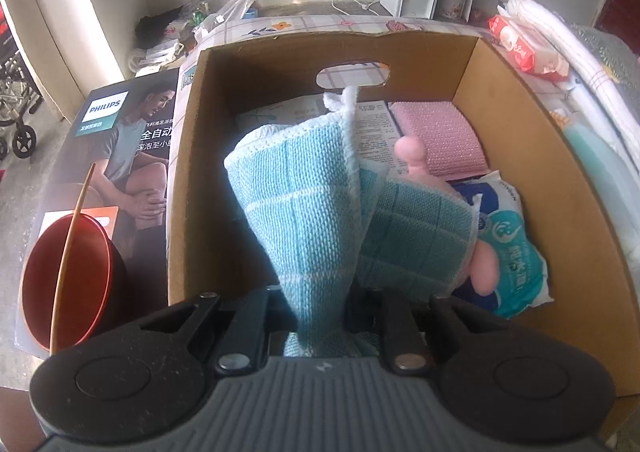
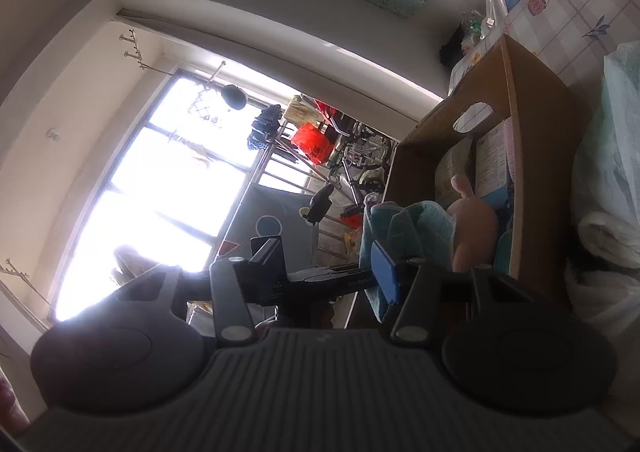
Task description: Organize soft objects
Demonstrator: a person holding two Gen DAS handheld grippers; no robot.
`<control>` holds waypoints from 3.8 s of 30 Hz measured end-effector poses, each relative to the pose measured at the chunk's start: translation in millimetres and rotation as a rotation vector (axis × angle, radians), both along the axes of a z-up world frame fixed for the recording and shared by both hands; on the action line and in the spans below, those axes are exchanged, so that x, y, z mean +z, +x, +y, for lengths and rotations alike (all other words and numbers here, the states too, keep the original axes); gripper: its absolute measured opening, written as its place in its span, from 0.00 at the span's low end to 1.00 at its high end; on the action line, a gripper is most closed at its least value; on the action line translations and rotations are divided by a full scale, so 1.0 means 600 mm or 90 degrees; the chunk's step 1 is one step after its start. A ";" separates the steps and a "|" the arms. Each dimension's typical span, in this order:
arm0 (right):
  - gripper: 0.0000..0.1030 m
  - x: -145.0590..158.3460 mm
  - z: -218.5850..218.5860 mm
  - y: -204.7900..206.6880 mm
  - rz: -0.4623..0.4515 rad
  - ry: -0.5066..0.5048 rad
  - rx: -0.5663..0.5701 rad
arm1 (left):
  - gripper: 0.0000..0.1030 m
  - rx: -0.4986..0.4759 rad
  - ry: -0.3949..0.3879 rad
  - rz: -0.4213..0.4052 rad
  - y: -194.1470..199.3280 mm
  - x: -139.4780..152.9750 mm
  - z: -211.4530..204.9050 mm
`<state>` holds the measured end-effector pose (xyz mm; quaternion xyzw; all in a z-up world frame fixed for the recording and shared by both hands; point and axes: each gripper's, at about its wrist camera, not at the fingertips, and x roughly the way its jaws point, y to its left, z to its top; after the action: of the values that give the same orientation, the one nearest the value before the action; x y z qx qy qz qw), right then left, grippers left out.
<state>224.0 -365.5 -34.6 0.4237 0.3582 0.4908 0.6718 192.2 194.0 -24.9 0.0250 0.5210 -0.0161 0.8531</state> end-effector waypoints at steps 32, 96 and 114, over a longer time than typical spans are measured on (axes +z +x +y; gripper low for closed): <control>0.54 -0.017 -0.012 -0.011 0.005 -0.020 -0.014 | 0.45 -0.044 0.041 0.002 -0.025 -0.007 -0.052; 0.84 -0.011 -0.177 -0.114 -0.108 -0.316 -0.218 | 0.94 -0.049 -0.214 -0.156 -0.119 0.128 -0.252; 0.80 -0.057 -0.177 0.240 -0.126 -0.592 -0.195 | 0.80 -0.091 -0.221 0.090 0.321 -0.023 -0.470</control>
<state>368.2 -471.6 -68.6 0.0783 0.4071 0.2127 0.8848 384.5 -87.9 -38.7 -0.0868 0.5659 -0.1675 0.8026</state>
